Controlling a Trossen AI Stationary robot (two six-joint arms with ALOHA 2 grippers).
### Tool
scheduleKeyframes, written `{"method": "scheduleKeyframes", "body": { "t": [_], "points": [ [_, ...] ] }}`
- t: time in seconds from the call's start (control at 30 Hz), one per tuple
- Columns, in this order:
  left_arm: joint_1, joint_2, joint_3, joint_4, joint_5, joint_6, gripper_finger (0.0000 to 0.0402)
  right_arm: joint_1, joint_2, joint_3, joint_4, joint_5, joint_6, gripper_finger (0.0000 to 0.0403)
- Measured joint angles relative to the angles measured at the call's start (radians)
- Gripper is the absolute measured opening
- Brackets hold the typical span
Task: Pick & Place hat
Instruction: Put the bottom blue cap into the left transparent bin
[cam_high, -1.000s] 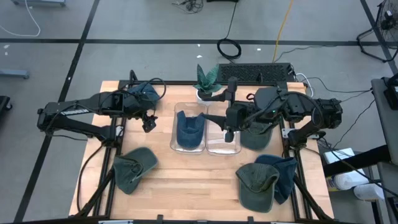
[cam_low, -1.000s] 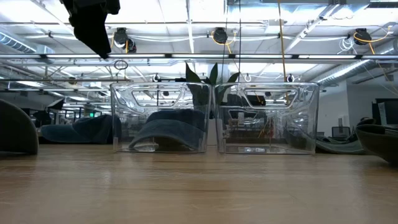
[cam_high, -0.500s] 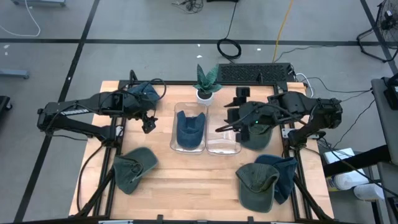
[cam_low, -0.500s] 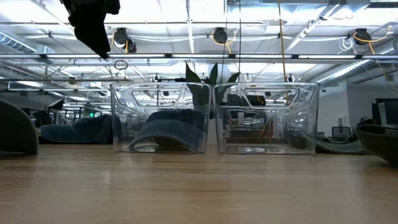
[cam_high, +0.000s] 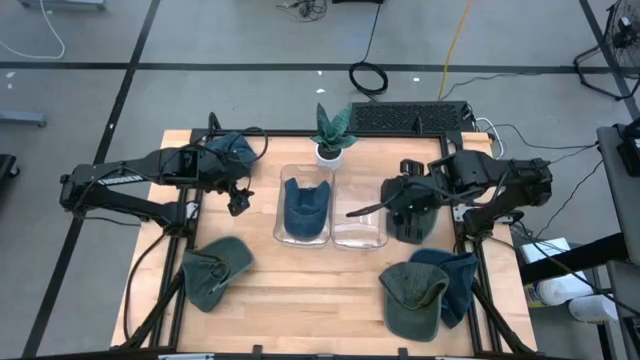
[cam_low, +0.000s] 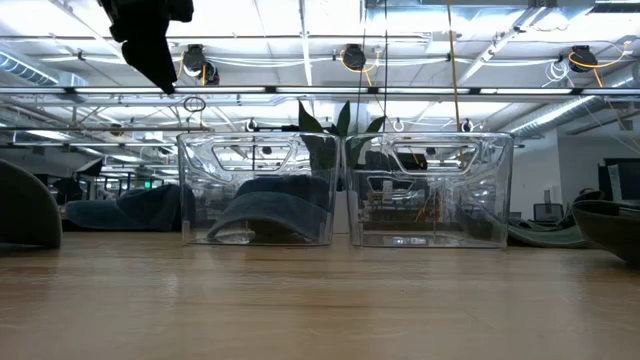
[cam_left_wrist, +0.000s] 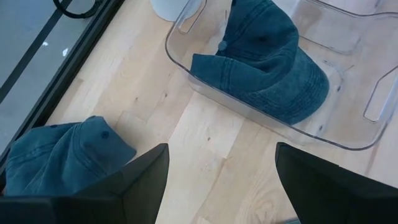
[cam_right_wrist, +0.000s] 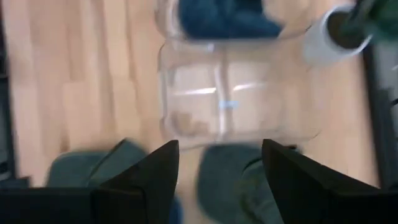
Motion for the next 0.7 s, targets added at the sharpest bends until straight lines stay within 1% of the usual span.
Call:
{"method": "scheduleKeyframes", "body": {
  "t": [0.17,0.37,0.53,0.7],
  "points": [
    [0.000,0.000,0.000,0.001,0.015,0.002,0.0294,0.005,-0.014,-0.143,0.000,-0.054,0.056,0.0220],
    [-0.002,0.000,0.000,0.001,0.026,0.002,0.0294,0.005,-0.013,-0.358,-0.001,-0.151,0.066,0.0220],
    [-0.002,0.000,0.000,0.000,0.027,0.002,0.0294,0.005,-0.013,-0.521,-0.001,-0.160,0.097,0.0220],
    [-0.002,0.000,0.000,0.000,0.028,0.001,0.0294,-0.003,-0.025,-0.644,-0.001,-0.255,0.150,0.0220]
  ]
}}
